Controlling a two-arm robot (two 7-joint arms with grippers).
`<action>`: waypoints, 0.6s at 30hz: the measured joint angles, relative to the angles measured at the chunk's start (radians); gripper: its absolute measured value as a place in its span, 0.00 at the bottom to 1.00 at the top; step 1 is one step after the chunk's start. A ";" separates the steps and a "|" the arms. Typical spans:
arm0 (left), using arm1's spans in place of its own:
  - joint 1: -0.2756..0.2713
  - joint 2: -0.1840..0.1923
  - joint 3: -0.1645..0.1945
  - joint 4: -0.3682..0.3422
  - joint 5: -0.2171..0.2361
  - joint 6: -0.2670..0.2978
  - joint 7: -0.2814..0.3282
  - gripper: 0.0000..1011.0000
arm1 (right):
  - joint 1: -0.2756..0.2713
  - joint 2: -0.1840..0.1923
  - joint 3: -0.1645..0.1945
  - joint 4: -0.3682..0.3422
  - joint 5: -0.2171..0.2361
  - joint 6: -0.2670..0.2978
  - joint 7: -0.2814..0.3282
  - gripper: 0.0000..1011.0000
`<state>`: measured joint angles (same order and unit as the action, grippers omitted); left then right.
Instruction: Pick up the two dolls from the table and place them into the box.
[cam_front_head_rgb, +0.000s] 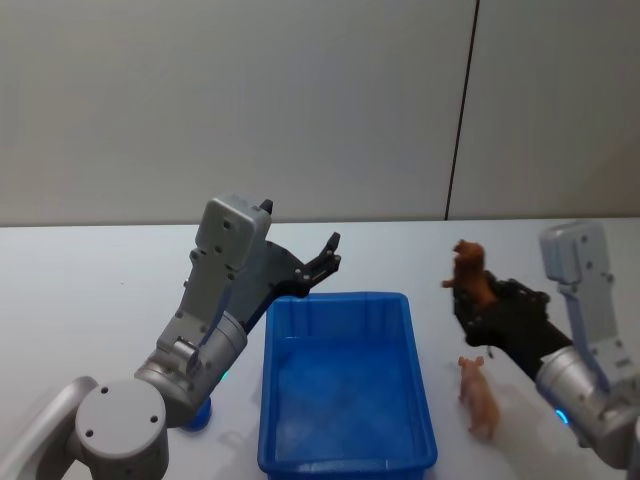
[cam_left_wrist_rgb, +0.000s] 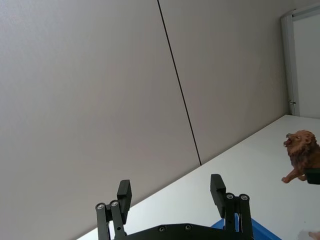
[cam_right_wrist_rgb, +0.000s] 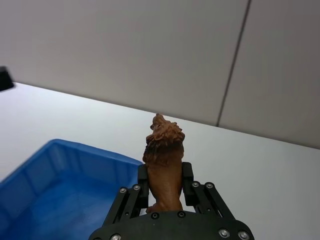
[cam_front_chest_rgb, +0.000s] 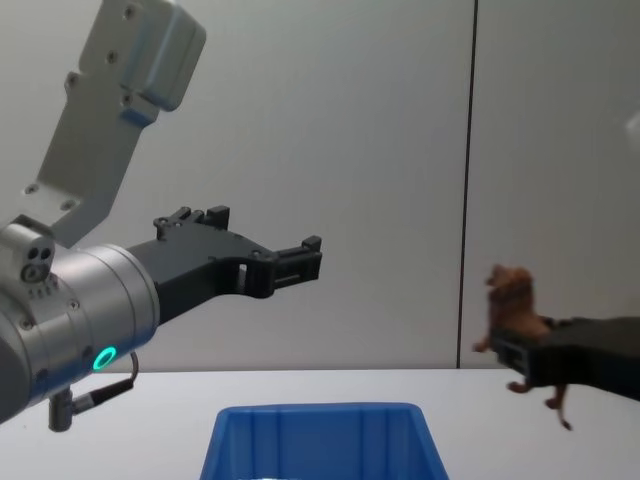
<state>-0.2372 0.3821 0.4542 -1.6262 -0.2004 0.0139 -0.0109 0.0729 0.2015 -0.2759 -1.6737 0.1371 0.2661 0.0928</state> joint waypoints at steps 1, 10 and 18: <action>0.000 0.000 0.000 0.000 0.000 0.000 0.000 0.99 | 0.006 -0.004 -0.003 -0.002 0.003 0.008 0.018 0.36; 0.000 0.000 0.000 0.000 0.000 0.000 0.000 0.99 | 0.043 -0.033 -0.026 -0.002 0.019 0.065 0.128 0.36; 0.000 0.000 0.000 0.000 0.000 0.000 0.000 0.99 | 0.090 -0.074 -0.055 0.025 0.033 0.130 0.234 0.38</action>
<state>-0.2372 0.3821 0.4543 -1.6262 -0.2004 0.0139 -0.0109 0.1631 0.1273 -0.3305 -1.6487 0.1698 0.3958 0.3269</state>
